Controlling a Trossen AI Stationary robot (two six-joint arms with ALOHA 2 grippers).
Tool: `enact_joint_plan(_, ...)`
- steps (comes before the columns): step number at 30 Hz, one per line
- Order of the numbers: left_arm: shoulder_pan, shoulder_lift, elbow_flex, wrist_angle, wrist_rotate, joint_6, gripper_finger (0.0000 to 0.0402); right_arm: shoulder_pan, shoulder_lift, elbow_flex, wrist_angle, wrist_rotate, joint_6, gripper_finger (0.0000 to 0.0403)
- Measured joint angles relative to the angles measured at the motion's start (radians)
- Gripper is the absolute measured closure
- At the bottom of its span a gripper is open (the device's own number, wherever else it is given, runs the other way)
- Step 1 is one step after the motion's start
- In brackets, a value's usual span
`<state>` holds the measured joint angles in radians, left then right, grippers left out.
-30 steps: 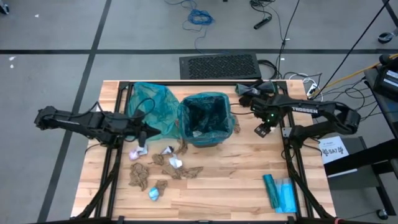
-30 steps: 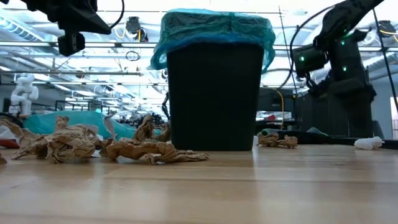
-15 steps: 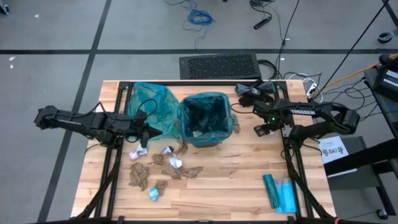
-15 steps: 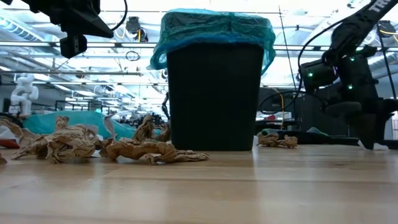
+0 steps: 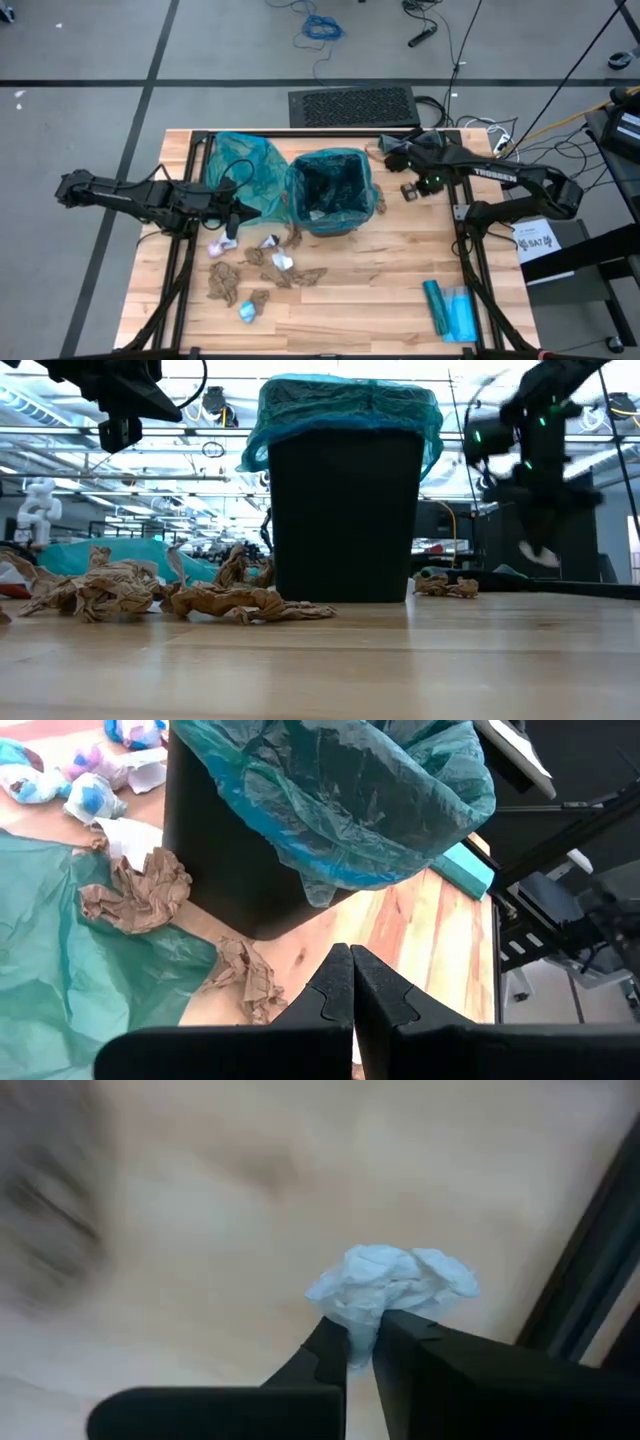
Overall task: Place trash/remove bag and relplace
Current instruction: Put the white napkin into the trash bin
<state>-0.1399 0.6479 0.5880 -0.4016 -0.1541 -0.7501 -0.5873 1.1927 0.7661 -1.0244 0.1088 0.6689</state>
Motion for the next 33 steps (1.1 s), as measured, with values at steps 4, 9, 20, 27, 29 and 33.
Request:
enact_joint_plan(4,0.000,0.000,0.000,0.000,0.010,0.000,0.0402,-0.005,-0.015,0.136,-0.031,0.155,0.021,0.0398)
enact_joint_plan(9,0.000,0.000,0.000,0.002,0.023,0.000,0.0402,-0.004,-0.039,0.315,0.018,0.220,-0.042,0.0399)
enact_joint_plan(20,0.000,0.000,0.000,0.000,0.023,0.006,0.0402,0.028,-0.031,0.664,0.210,-0.192,-0.274,0.0401)
enact_joint_plan(27,0.000,0.000,0.000,0.000,0.023,0.006,0.0402,0.186,0.069,0.725,0.208,-0.309,-0.289,0.0401)
enact_joint_plan(29,0.000,0.000,0.000,0.000,0.023,0.006,0.0402,0.235,0.110,0.725,0.208,-0.324,-0.291,0.0401)
enact_joint_plan(33,0.000,0.000,0.000,0.000,0.023,0.005,0.0402,0.311,0.196,0.725,0.208,-0.326,-0.286,0.0401)
